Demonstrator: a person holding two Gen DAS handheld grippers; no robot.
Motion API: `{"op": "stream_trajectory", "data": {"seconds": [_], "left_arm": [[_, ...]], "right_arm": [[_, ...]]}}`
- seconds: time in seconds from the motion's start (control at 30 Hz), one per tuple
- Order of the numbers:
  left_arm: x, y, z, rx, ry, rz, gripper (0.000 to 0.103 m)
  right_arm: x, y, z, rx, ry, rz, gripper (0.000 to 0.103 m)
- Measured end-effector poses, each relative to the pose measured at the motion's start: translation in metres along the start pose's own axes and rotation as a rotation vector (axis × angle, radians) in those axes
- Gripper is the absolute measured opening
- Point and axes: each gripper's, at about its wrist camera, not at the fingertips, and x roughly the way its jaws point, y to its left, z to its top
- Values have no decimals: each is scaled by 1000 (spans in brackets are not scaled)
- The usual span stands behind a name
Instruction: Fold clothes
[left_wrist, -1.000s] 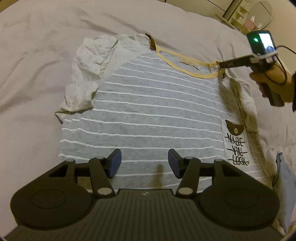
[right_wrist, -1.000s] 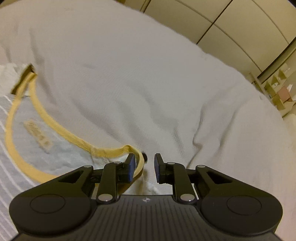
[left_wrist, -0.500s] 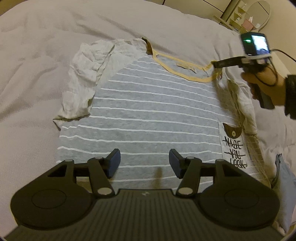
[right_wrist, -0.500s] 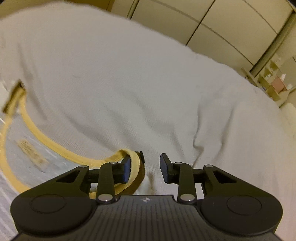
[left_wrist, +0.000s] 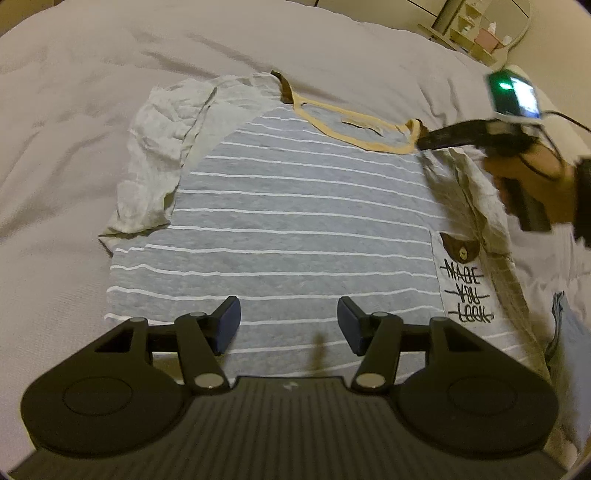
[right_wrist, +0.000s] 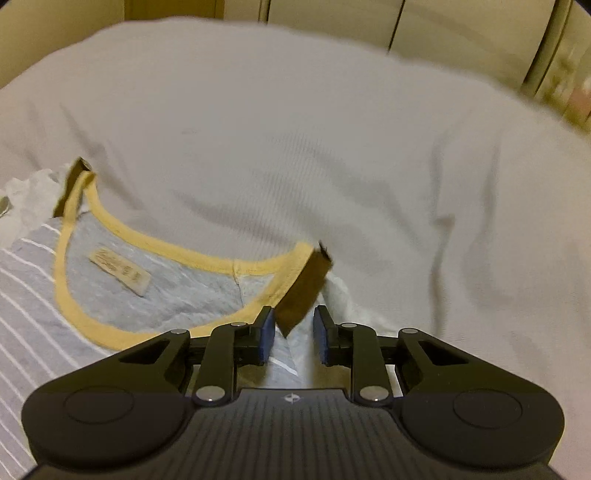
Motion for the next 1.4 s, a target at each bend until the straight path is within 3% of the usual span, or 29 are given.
{"op": "stream_trajectory", "data": {"seconds": [0.2, 0.3, 0.53, 0.67, 0.93, 1.13, 1.2, 1.4], "left_arm": [[-15, -3, -11, 47, 0, 23, 53], [-26, -4, -19, 91, 8, 24, 56], [-60, -7, -47, 261, 31, 16, 59], [-86, -10, -76, 343, 34, 43, 64], [-128, -24, -153, 443, 87, 141, 80], [-166, -45, -215, 690, 101, 197, 85], [-176, -50, -237, 813, 113, 191, 88], [-191, -53, -305, 1204, 147, 141, 88]], "right_arm": [[-52, 7, -22, 6, -17, 31, 30], [-97, 16, -57, 17, 8, 49, 38], [-186, 61, -169, 30, 131, 58, 40], [-217, 89, -219, 6, 182, 64, 40], [-271, 112, -292, -114, 172, 113, 42], [-307, 131, -342, -224, 143, 138, 43], [-320, 139, -356, -246, 131, 135, 48], [-344, 172, -395, -256, 131, 127, 49]]}}
